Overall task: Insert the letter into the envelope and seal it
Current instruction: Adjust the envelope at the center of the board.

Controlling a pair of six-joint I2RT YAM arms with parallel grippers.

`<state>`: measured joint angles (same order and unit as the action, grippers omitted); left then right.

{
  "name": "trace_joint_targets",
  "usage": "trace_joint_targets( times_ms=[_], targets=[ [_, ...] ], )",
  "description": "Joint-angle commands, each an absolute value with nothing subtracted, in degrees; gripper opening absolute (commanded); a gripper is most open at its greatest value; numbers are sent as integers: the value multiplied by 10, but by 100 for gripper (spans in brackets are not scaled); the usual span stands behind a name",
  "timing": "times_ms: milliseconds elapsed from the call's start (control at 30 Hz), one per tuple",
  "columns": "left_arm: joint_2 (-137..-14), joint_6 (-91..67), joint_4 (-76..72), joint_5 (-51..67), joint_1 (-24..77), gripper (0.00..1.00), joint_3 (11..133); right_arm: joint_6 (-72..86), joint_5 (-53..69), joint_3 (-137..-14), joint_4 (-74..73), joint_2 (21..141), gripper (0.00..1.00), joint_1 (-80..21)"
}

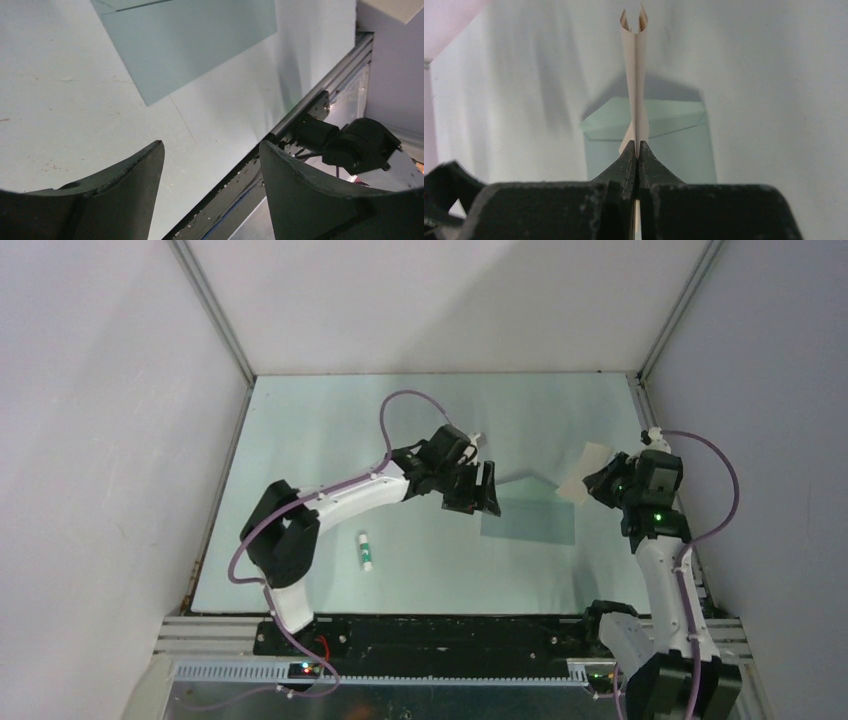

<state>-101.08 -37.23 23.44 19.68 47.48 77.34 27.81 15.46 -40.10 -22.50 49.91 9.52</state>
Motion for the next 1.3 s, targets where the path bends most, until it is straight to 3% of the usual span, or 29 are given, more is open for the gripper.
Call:
trace_joint_targets(
  times_ms=[0, 300, 500, 767, 1033, 1267],
  targets=[
    [-1023, -400, 227, 183, 468, 77, 777, 282, 66, -406, -144, 567, 0, 99],
    [-1035, -411, 237, 255, 478, 79, 724, 306, -22, -495, -79, 818, 0, 107],
    [-1075, -487, 114, 368, 517, 78, 708, 316, -8, -500, -101, 857, 0, 103],
    [-1130, -503, 118, 368, 498, 76, 741, 317, 48, -441, -126, 802, 0, 91],
    [-1165, -483, 140, 341, 404, 75, 772, 338, 90, -376, -182, 697, 0, 54],
    [-1150, -401, 267, 273, 324, 76, 855, 335, 143, -361, -235, 598, 0, 44]
  ],
)
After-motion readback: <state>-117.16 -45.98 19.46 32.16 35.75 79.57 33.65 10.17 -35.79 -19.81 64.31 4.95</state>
